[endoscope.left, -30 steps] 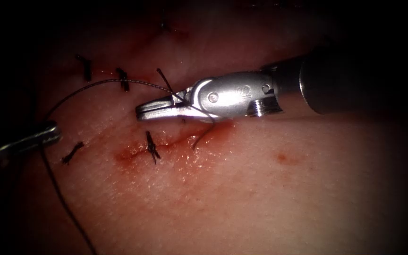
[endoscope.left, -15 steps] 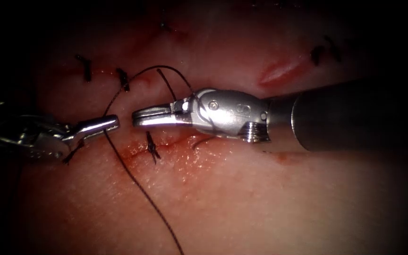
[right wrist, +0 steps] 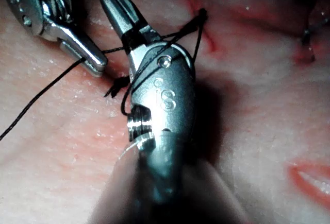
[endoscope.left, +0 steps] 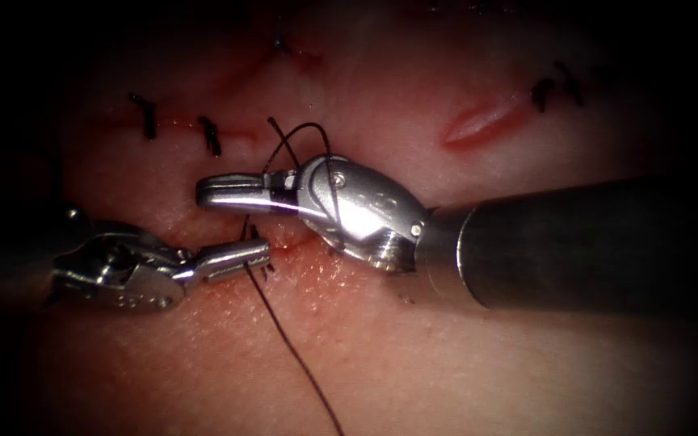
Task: Wound Closure
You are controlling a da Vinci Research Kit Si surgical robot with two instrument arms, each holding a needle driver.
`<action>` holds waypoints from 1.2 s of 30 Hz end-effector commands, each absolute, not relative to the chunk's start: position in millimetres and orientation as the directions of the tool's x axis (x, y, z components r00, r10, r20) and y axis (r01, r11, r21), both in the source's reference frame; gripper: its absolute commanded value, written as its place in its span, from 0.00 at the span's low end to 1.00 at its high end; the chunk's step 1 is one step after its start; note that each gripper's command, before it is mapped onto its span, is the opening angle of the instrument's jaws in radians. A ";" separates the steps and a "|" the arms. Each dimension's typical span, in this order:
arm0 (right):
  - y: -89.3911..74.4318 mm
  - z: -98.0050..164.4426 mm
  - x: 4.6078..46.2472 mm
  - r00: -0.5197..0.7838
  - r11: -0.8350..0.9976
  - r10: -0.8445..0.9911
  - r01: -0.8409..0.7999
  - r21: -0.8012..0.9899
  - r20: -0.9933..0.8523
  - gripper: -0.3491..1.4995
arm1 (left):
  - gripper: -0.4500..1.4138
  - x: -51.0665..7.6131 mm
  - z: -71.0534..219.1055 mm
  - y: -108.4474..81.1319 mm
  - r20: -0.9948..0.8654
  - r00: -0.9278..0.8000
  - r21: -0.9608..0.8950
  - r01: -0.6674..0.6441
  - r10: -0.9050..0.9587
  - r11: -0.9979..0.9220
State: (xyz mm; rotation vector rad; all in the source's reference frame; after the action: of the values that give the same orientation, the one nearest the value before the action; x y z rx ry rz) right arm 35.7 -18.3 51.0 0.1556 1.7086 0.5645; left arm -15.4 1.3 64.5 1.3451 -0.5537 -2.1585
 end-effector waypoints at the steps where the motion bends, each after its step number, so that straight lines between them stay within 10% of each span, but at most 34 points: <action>1: -17.6 51.3 36.8 -0.212 0.871 0.403 -0.210 0.445 -0.890 0.56 | 0.00 -16.0 64.6 1.4 -0.688 -0.357 0.595 0.221 -0.632 -0.773; 8: -17.3 51.3 36.7 -0.087 0.873 0.415 -0.244 0.423 -0.906 0.83 | 0.00 -16.4 61.8 1.6 -0.700 -0.307 0.602 0.231 -0.644 -0.764; 19: -19.8 52.8 36.9 0.107 0.924 0.374 -0.125 0.361 -0.921 0.82 | 0.00 -15.3 60.6 5.9 -0.927 0.070 0.376 0.167 -0.369 -0.912; 36: -23.6 54.5 37.2 0.116 0.895 0.407 0.147 0.421 -0.906 0.74 | 0.00 -13.5 64.2 12.2 -0.970 0.182 0.192 0.158 -0.163 -0.969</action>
State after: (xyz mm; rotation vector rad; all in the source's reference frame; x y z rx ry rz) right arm 36.3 -23.6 54.2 0.4710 1.4594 0.1999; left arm -13.0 11.9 64.1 2.2137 0.0094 -1.8610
